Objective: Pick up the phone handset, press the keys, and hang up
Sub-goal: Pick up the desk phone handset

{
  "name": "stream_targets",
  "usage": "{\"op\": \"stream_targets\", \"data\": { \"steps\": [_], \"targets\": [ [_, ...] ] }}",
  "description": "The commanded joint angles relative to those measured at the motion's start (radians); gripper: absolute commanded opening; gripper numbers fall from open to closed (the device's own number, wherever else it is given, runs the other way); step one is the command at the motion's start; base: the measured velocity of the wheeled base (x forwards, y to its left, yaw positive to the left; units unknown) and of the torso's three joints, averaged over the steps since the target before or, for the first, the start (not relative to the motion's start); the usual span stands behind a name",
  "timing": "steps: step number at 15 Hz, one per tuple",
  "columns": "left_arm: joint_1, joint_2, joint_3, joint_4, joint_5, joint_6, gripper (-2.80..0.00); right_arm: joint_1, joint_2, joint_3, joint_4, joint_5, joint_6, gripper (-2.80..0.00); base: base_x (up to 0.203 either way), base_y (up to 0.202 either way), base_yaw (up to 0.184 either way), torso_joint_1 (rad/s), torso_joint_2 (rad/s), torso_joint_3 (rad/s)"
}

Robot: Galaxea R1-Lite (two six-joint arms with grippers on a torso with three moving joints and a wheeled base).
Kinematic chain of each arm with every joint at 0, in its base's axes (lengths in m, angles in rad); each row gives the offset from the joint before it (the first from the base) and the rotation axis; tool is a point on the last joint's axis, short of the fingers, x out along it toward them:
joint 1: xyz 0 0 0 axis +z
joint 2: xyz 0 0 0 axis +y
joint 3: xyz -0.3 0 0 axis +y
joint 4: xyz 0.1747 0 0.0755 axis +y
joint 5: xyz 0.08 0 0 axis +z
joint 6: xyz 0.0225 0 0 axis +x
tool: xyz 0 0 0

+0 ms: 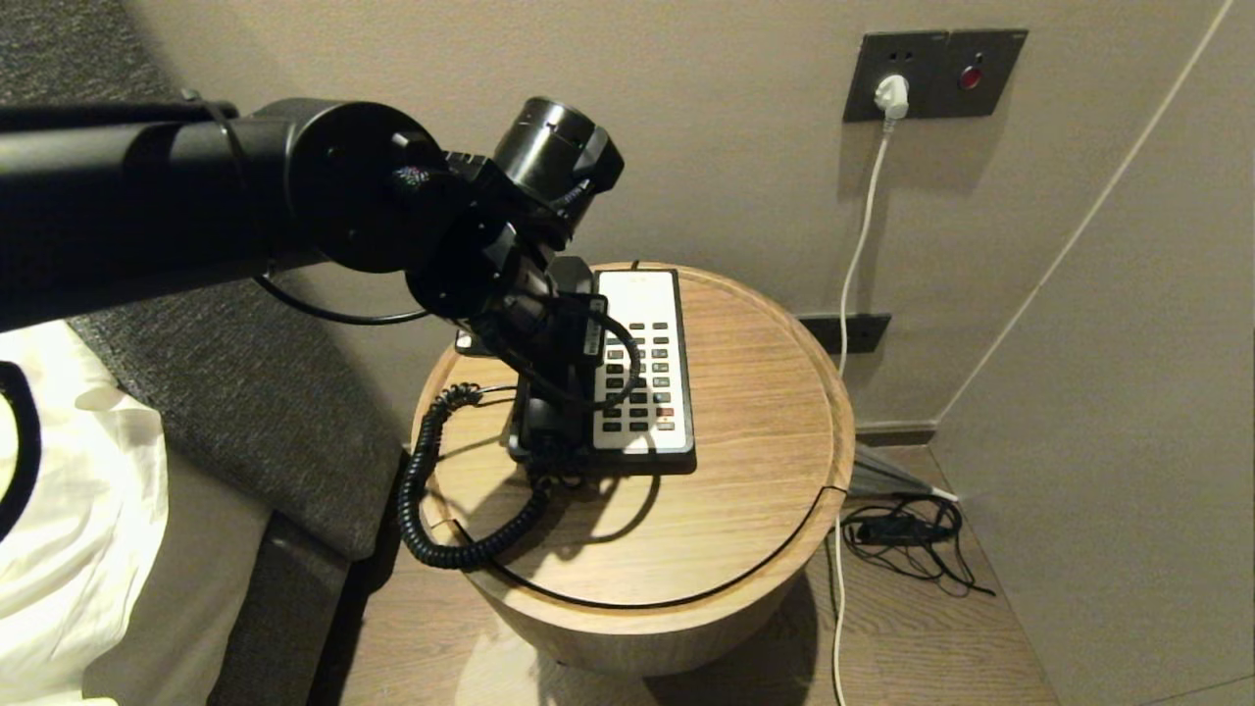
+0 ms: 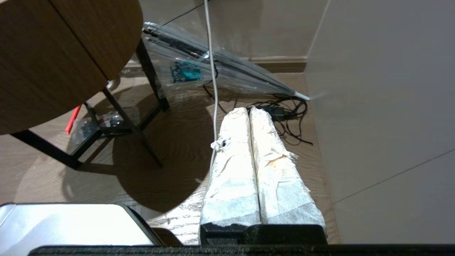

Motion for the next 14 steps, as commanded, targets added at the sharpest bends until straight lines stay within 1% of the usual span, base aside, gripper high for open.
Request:
{"op": "stream_targets", "data": {
  "steps": [1,7,13,14],
  "targets": [
    [-0.001,0.004,0.001,0.009,0.002,-0.004,-2.8,0.0,0.002,0.0,0.0,0.0,-0.001,-2.8,0.0,0.0,0.0,0.0,0.0,0.0],
    [-0.004,-0.027,0.001,0.01,0.005,-0.004,-2.8,0.0,0.002,0.0,0.0,0.003,-0.005,-2.8,0.0,0.0,0.0,0.0,0.0,0.0],
    [-0.01,-0.126,0.006,0.027,0.003,-0.002,-2.8,0.0,0.002,0.0,0.001,-0.001,0.004,-2.8,0.0,0.0,0.0,0.0,0.0,0.0],
    [-0.017,-0.153,0.01,0.028,0.003,-0.001,-2.8,0.0,0.002,0.0,0.001,0.002,-0.006,-2.8,0.0,0.0,0.0,0.0,0.0,0.0]
  ]
}}
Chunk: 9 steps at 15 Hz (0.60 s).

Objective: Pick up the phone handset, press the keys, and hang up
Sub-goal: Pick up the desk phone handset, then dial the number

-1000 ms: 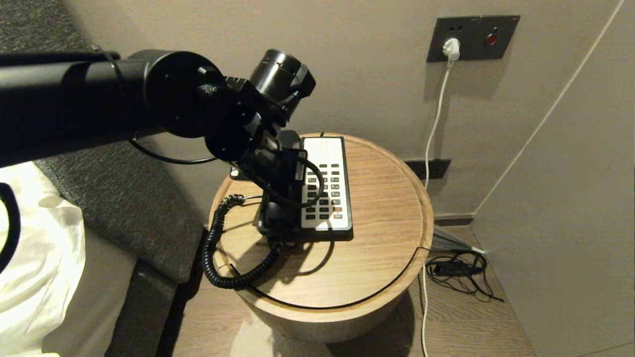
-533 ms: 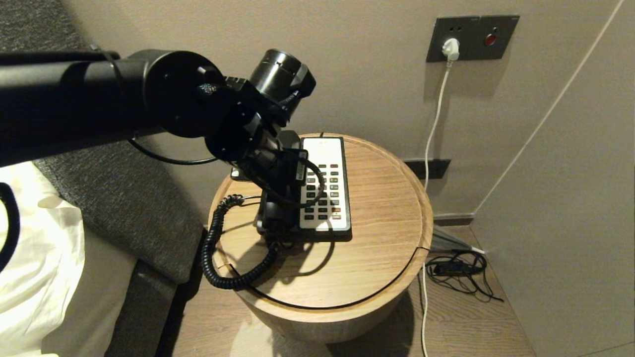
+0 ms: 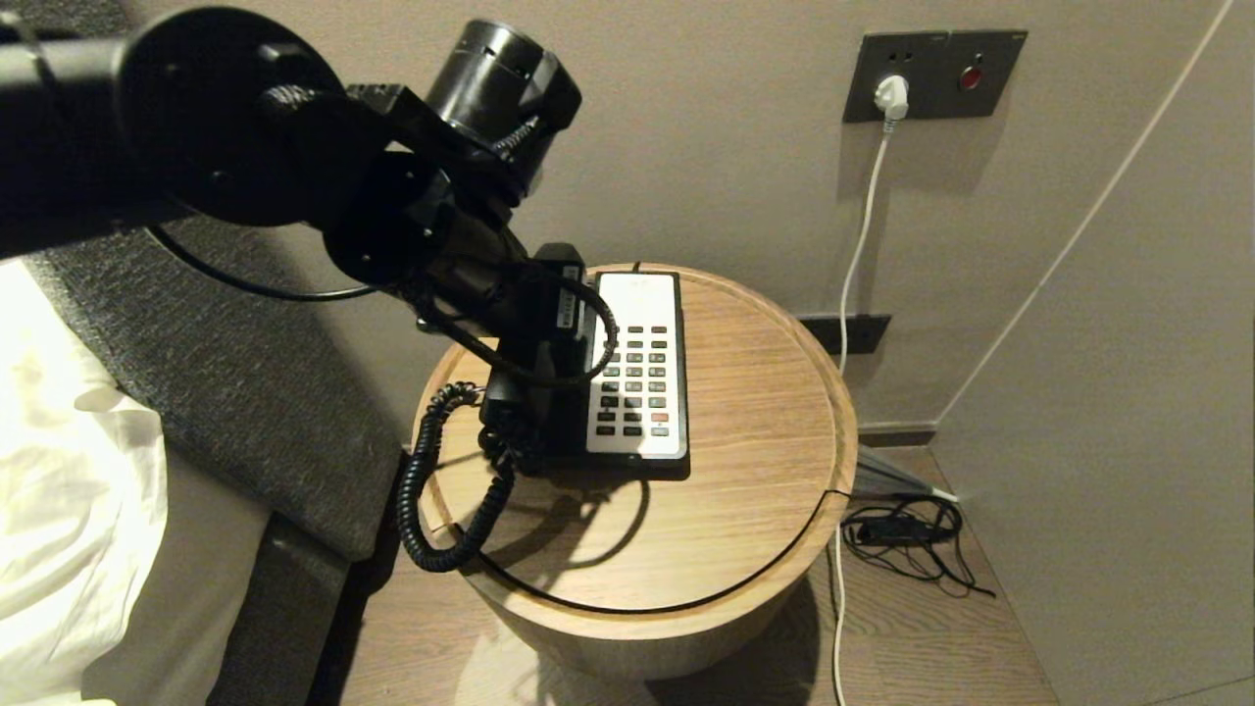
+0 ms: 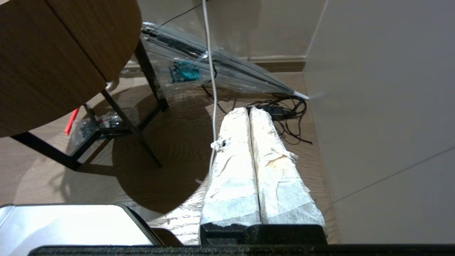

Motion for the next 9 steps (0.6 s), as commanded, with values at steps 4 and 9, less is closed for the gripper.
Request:
{"op": "stream_targets", "data": {
  "steps": [4,9],
  "targets": [
    [-0.018,-0.222,0.035,0.047,0.0,-0.001,-2.8,0.0,0.002,0.0,-0.001,-0.002,-0.001,-2.8,0.0,0.0,0.0,0.0,0.0,0.0],
    [-0.026,-0.571,0.283,0.067,-0.002,0.012,-2.8,0.0,0.005,-0.094,0.027,-0.004,0.059,-2.8,0.0,0.0,0.0,0.0,0.0,0.0]
  ]
}}
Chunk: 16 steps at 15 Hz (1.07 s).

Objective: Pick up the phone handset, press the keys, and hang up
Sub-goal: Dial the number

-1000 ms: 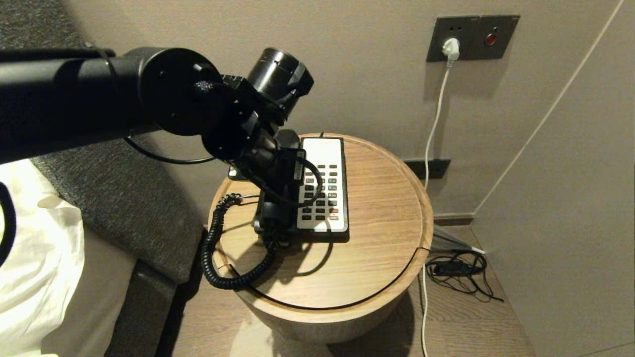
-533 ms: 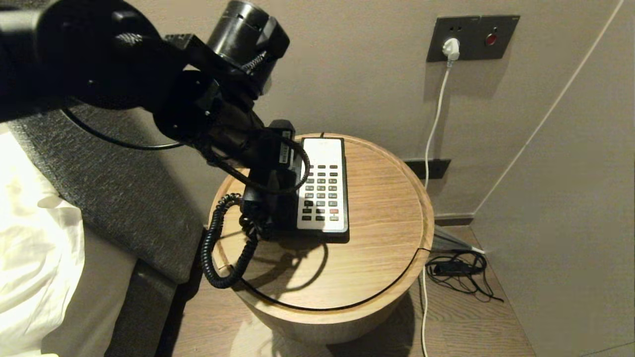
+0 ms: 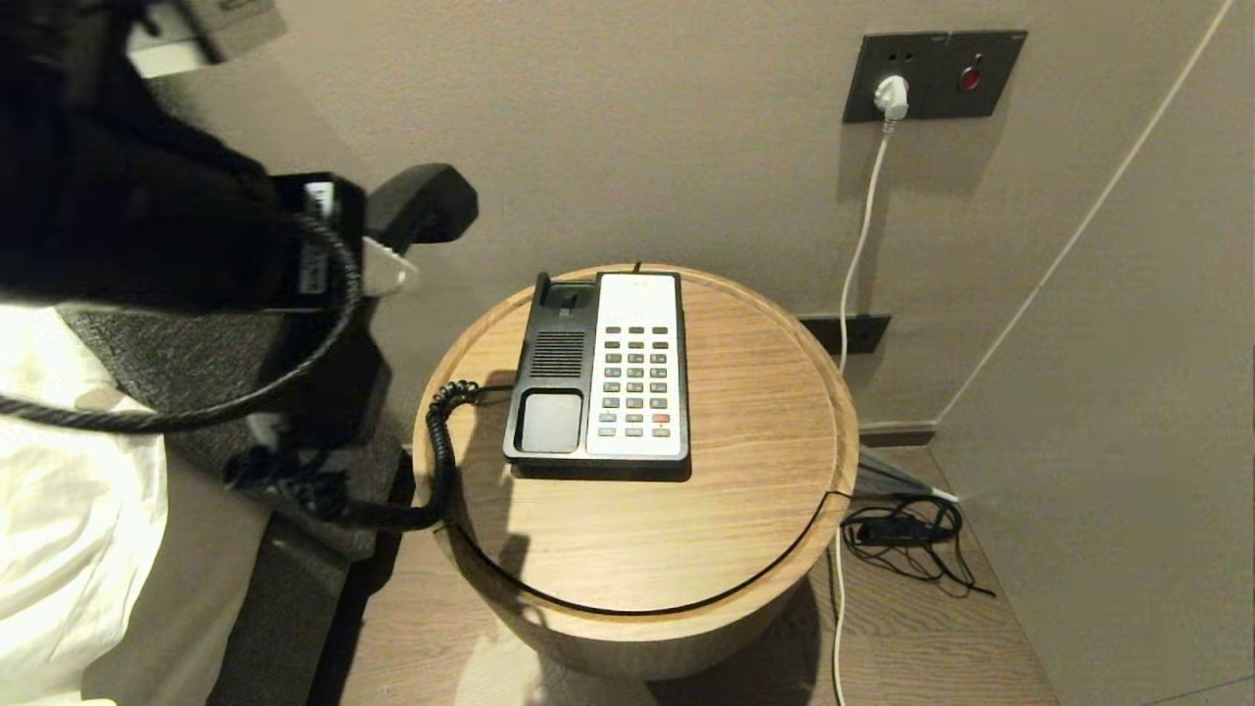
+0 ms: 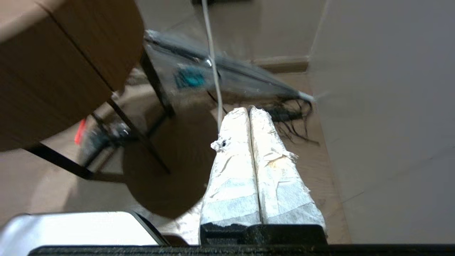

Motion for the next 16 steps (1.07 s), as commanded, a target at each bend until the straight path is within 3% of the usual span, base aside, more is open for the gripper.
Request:
{"op": "stream_targets", "data": {
  "steps": [1,3,5,8,10,13,16],
  "targets": [
    [0.0,-0.206,0.14,0.006,0.003,-0.001,-2.8,0.0,0.019,-0.17,0.096,0.001,0.012,-2.8,0.0,0.0,0.0,0.0,0.0,0.0],
    [0.001,-0.313,0.263,0.005,0.003,0.004,-2.8,0.0,0.092,-0.478,0.293,0.007,0.053,-2.8,0.0,0.0,0.0,0.0,0.0,0.0],
    [0.002,-0.363,0.302,-0.003,-0.007,0.0,-2.8,0.001,0.256,-0.786,0.468,0.034,0.1,-2.8,0.0,0.0,0.0,0.0,0.0,0.0],
    [0.009,-0.367,0.264,-0.007,-0.016,-0.007,-2.8,0.003,0.622,-1.073,0.605,0.092,0.147,-2.8,0.0,0.0,0.0,0.0,0.0,0.0],
    [0.019,-0.359,0.236,-0.013,-0.062,-0.02,-2.8,0.016,0.858,-1.233,0.647,0.149,0.164,-2.8,0.0,0.0,0.0,0.0,0.0,0.0],
    [0.09,-0.333,0.207,-0.012,-0.132,-0.035,-2.8,0.106,1.177,-1.483,0.698,0.196,0.181,-2.8,0.0,0.0,0.0,0.0,0.0,0.0],
    [0.095,-0.338,0.218,-0.008,-0.153,-0.037,-2.8,0.323,1.454,-1.686,0.753,0.162,0.21,-2.8,0.0,0.0,0.0,0.0,0.0,0.0]
  ]
}}
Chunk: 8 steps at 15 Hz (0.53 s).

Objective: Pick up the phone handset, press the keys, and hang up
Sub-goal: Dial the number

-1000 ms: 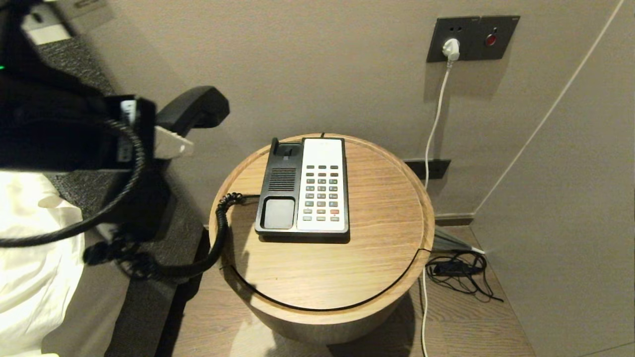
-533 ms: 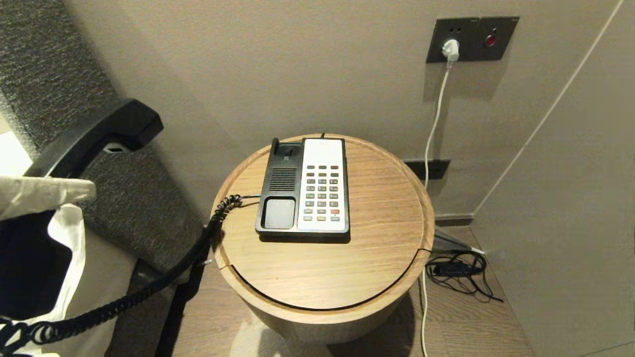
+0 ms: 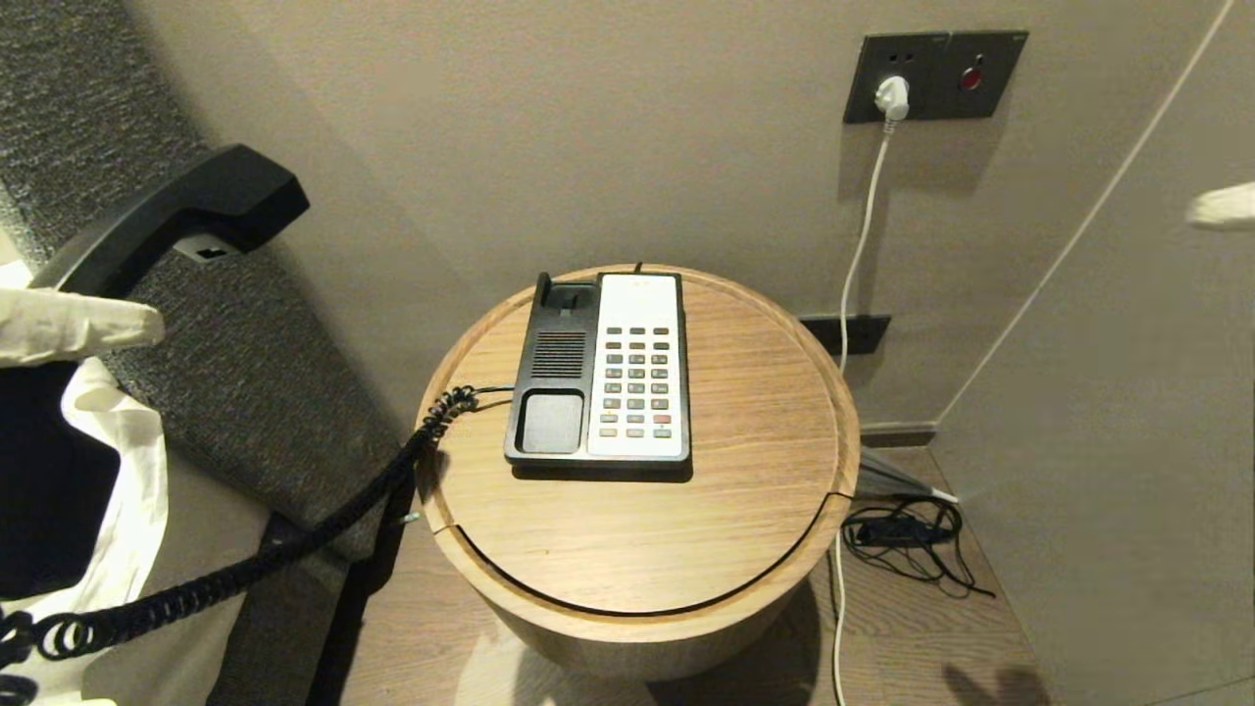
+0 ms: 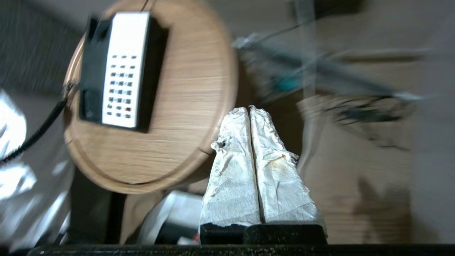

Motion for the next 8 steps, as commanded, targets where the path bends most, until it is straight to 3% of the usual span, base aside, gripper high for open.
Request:
{"op": "stream_targets", "data": {
  "steps": [1,4,6,8],
  "targets": [
    [0.005,0.006,0.015,0.003,0.003,-0.003,-2.8,0.19,0.319,-0.174,0.025,-0.039,0.048,-2.8,0.0,0.0,0.0,0.0,0.0,0.0],
    [0.014,-0.011,0.038,0.009,0.016,-0.003,-2.8,0.399,0.481,-0.314,0.008,-0.079,0.178,-2.8,0.0,0.0,0.0,0.0,0.0,0.0],
    [0.04,-0.029,0.069,0.01,0.018,-0.002,-2.8,0.479,0.536,-0.319,-0.052,-0.089,0.25,-2.8,0.0,0.0,0.0,0.0,0.0,0.0],
    [0.063,-0.038,0.076,0.009,0.027,0.0,-2.8,0.529,0.58,-0.32,-0.09,-0.127,0.271,-2.8,0.0,0.0,0.0,0.0,0.0,0.0]
  ]
}}
